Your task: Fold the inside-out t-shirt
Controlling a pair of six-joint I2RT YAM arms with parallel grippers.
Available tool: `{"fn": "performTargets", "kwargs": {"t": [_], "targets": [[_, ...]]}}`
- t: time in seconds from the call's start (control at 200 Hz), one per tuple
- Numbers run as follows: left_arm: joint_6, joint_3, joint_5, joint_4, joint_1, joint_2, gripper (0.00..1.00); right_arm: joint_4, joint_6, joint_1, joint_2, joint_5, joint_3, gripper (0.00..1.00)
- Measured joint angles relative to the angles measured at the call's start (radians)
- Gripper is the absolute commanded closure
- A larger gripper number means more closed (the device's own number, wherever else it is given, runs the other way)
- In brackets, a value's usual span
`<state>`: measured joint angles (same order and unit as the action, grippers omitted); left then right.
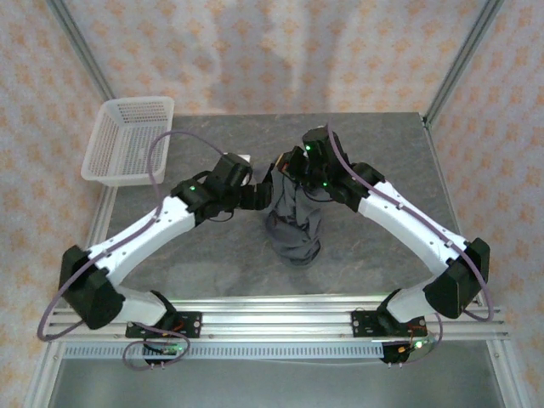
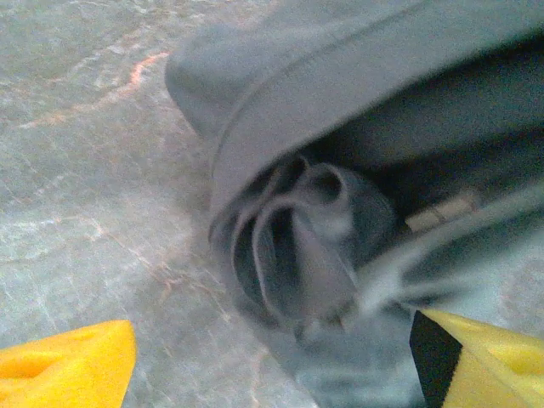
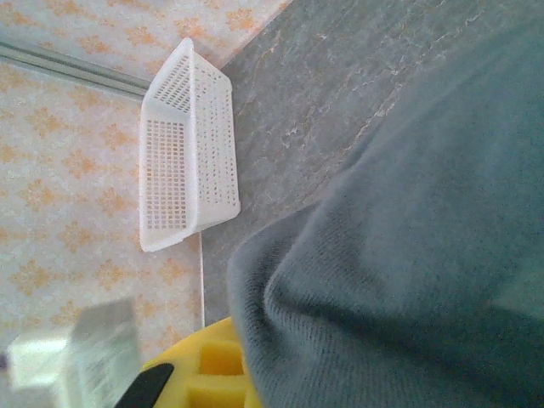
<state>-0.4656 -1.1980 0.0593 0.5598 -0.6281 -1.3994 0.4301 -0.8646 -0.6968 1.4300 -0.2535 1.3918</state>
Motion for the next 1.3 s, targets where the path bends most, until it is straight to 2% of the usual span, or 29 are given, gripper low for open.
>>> {"fn": "performTargets", "kwargs": {"t": [0.225,0.375,0.505,0.676,0.741,0.821,0.906,0.981,1.086,1.191,1.296], "targets": [[0.107,-0.102,-0.102,-0.091,0.010,-0.174,0.15,0.001,-0.030,0.000,0.000,-0.026,0.010,1.00],[0.148,-0.114,-0.130,-0.110,0.051,-0.210,0.20,0.006,-0.033,0.000,0.000,-0.040,0.032,1.00],[0.169,-0.114,-0.143,-0.113,0.107,-0.204,0.36,0.006,-0.033,0.000,0.000,-0.039,0.041,1.00],[0.208,-0.128,-0.095,-0.102,0.167,-0.183,0.47,0.006,-0.032,0.000,0.000,-0.068,0.045,1.00],[0.234,-0.171,-0.061,-0.080,0.173,-0.193,0.59,0.007,-0.029,0.000,0.000,-0.091,0.050,1.00],[0.253,-0.259,-0.020,-0.054,0.172,-0.222,0.79,0.019,-0.025,0.000,0.002,-0.113,0.061,1.00],[0.283,-0.351,0.021,-0.017,0.172,-0.255,0.90,0.043,-0.018,0.000,0.002,-0.105,0.068,1.00],[0.284,-0.413,0.059,0.045,0.180,-0.273,0.95,0.108,-0.012,0.014,0.002,-0.080,0.080,1.00],[0.281,-0.564,0.148,0.227,0.206,-0.291,0.98,0.207,-0.003,0.103,-0.005,-0.066,0.106,1.00],[0.282,-0.859,0.267,0.433,0.213,-0.325,1.00,0.260,0.014,0.212,-0.025,-0.063,0.137,1.00],[0.281,-1.131,0.350,0.560,0.198,-0.357,1.00,0.346,0.063,0.227,0.018,-0.121,0.308,1.00]]}}
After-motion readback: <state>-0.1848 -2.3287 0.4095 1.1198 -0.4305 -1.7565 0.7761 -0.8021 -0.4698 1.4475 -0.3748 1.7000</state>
